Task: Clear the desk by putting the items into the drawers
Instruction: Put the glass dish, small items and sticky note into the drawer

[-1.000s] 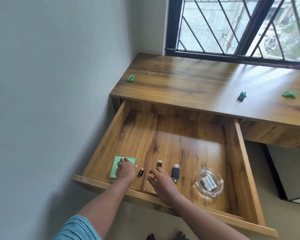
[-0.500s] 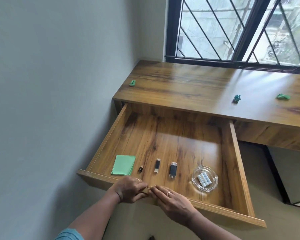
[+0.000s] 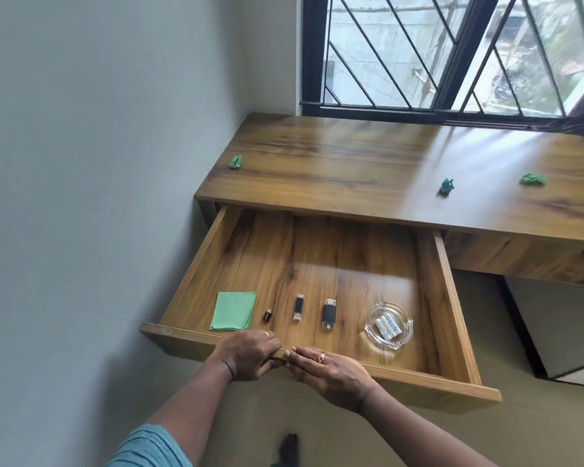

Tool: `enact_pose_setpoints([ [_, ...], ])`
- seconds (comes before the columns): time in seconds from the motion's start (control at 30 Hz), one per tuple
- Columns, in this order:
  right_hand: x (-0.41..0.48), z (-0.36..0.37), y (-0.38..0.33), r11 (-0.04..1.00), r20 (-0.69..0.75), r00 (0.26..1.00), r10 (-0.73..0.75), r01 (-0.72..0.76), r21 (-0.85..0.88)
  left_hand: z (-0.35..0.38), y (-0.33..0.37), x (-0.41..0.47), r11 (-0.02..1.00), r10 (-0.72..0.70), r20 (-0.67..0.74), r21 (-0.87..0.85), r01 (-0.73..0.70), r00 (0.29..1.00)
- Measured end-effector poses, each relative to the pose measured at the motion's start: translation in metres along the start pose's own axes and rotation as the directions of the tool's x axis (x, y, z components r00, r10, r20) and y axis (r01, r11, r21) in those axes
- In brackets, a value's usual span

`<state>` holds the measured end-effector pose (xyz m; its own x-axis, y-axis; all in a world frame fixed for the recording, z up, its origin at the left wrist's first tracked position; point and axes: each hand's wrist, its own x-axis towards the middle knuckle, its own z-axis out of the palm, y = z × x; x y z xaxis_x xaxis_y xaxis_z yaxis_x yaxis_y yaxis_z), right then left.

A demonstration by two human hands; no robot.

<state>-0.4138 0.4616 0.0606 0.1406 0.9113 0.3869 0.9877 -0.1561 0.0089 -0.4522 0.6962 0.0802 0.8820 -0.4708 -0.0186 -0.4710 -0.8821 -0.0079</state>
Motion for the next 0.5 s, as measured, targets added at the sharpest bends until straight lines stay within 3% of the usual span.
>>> enact_pose_setpoints([
  [0.17,0.016,0.005,0.052,0.998,0.035,0.998,0.046,-0.045,-0.033,-0.001,-0.026,0.043,0.998,-0.056,-0.04,-0.005,0.056,0.998],
  [0.27,0.029,0.014,0.074,0.978,0.016,0.981,0.192,-0.19,-0.088,0.001,-0.031,0.068,0.956,-0.285,-0.114,-0.111,0.273,0.952],
  [0.37,0.047,0.015,0.097,0.933,0.043,0.941,0.334,-0.324,-0.159,-0.005,-0.03,0.095,0.768,-0.621,-0.078,-0.256,0.587,0.78],
  [0.43,0.053,0.015,0.111,0.904,0.107,0.904,0.414,-0.394,-0.169,-0.017,-0.03,0.117,0.554,-0.79,0.067,-0.349,0.756,0.61],
  [0.5,0.052,0.019,0.122,0.874,0.151,0.865,0.478,-0.452,-0.179,-0.018,-0.035,0.14,0.368,-0.872,0.174,-0.388,0.845,0.459],
])
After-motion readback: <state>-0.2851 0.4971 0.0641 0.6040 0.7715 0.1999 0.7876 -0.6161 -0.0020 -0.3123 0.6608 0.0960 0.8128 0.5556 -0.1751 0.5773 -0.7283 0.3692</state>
